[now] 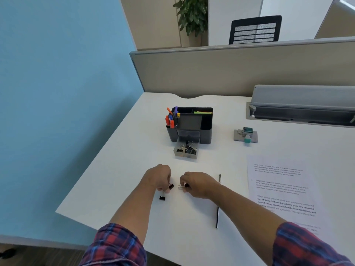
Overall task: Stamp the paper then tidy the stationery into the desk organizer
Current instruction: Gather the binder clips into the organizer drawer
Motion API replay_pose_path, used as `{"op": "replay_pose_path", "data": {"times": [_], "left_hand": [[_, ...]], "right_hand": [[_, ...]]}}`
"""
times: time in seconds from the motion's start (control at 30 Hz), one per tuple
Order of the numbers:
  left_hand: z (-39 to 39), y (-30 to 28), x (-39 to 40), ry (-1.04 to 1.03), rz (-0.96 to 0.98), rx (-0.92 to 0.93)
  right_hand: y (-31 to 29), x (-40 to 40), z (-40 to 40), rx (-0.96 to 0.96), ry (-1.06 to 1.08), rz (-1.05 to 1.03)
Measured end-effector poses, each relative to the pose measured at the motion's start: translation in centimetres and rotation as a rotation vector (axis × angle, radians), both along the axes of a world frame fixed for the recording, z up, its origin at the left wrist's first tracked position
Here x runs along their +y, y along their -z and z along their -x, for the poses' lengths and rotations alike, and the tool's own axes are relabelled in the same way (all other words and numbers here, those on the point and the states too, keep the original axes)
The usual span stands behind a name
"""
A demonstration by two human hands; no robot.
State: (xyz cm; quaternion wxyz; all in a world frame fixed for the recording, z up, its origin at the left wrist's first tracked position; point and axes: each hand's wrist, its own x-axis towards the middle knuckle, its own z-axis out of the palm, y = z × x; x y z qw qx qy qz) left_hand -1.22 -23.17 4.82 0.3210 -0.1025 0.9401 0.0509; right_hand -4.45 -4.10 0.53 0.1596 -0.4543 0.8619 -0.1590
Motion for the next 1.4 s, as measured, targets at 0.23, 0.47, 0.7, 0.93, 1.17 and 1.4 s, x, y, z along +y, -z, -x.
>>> {"op": "replay_pose_path", "data": {"times": [0.23, 0.47, 0.7, 0.93, 1.17, 1.4], "left_hand": [[-0.4, -0.1, -0.1, 0.05, -0.009, 0.16], [-1.2, -1.2, 0.3, 0.093, 0.11, -0.012], [-1.6, -0.7, 0.7, 0.034, 0.015, -0.023], [-1.8, 0.2, 0.3, -0.012, -0.113, 0.218], [-1.9, 2.0, 1.3, -0.043, -0.126, 0.303], [-2.1, 3.0, 0.7, -0.014, -0.138, 0.265]], "right_hand": [[-0.7, 0.5, 0.6, 0.015, -0.033, -0.052], [-1.3, 1.7, 2.2, -0.015, -0.013, -0.075], [-1.6, 1.5, 3.0, -0.023, 0.059, -0.018], [-4.2, 0.4, 4.9, -0.223, 0.522, 0.379], [-5.4, -0.6, 6.9, -0.388, 0.783, 0.465], [-4.7, -1.0, 7.3, -0.364, 0.768, 0.417]]}}
